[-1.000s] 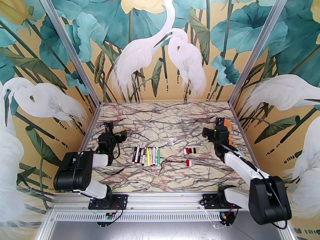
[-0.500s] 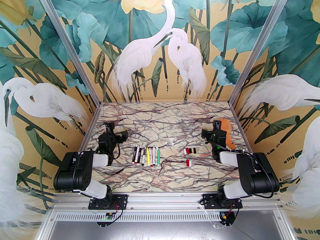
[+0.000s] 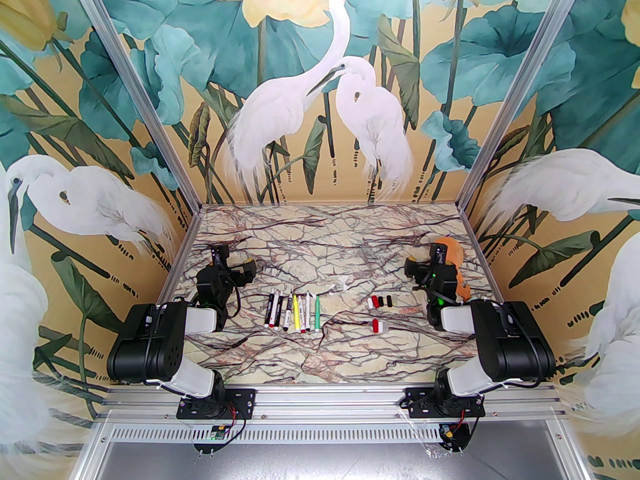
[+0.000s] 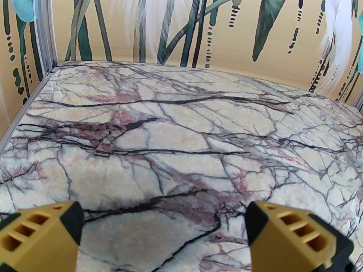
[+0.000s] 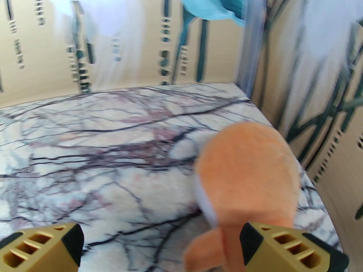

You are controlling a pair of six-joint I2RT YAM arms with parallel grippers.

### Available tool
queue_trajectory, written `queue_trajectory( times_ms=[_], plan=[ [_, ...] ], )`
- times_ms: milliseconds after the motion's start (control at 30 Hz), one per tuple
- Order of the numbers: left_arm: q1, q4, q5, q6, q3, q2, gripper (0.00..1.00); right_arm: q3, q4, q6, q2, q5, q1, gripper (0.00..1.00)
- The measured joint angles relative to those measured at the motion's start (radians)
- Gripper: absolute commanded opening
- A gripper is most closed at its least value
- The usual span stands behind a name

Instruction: Open the pen caps

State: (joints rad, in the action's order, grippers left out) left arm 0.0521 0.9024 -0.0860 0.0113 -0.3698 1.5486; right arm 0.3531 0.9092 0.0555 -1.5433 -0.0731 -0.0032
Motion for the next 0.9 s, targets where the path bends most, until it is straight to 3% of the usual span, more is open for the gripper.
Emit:
queue_trajectory(
  times_ms=[133,900],
  plan=[
    [0.0,0.0,0.0,0.0,0.0,0.0,1.0,-0.023,0.037,-0.004,0.0,0.042,-0.001,0.99],
    [0.0,0.0,0.0,0.0,0.0,0.0,1.0,0.026,-0.041,0.003,0.0,0.018,-0.01,0.99]
  ],
)
